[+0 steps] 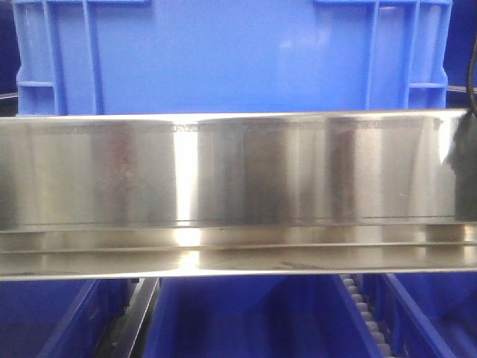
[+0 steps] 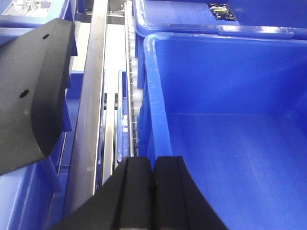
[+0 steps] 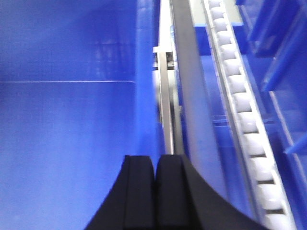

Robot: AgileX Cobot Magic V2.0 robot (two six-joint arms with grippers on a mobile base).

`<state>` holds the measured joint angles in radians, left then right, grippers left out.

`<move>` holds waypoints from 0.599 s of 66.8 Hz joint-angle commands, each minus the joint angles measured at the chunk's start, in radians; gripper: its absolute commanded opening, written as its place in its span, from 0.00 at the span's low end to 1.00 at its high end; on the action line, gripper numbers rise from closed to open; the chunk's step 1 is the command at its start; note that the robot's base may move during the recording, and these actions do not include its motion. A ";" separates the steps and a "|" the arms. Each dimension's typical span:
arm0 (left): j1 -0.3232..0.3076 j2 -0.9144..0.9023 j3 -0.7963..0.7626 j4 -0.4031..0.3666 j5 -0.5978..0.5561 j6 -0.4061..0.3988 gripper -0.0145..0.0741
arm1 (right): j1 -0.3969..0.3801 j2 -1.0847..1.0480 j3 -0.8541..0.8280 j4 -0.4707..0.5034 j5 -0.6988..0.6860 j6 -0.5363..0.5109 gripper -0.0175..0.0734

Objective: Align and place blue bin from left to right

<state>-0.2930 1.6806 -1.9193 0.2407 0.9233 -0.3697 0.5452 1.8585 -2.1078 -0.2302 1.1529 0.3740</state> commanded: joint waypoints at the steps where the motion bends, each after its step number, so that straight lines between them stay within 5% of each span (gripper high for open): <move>1: -0.005 -0.001 -0.009 0.009 -0.012 -0.009 0.04 | 0.002 -0.006 -0.024 -0.025 -0.007 0.003 0.13; 26: -0.005 -0.001 -0.009 0.007 -0.013 -0.009 0.04 | 0.002 -0.006 -0.026 -0.023 0.008 -0.008 0.14; 40: -0.005 -0.001 -0.009 0.007 -0.013 -0.009 0.04 | 0.002 -0.006 -0.026 -0.019 0.027 -0.008 0.54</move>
<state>-0.2930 1.6806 -1.9204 0.2480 0.9233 -0.3707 0.5481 1.8591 -2.1245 -0.2363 1.1765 0.3714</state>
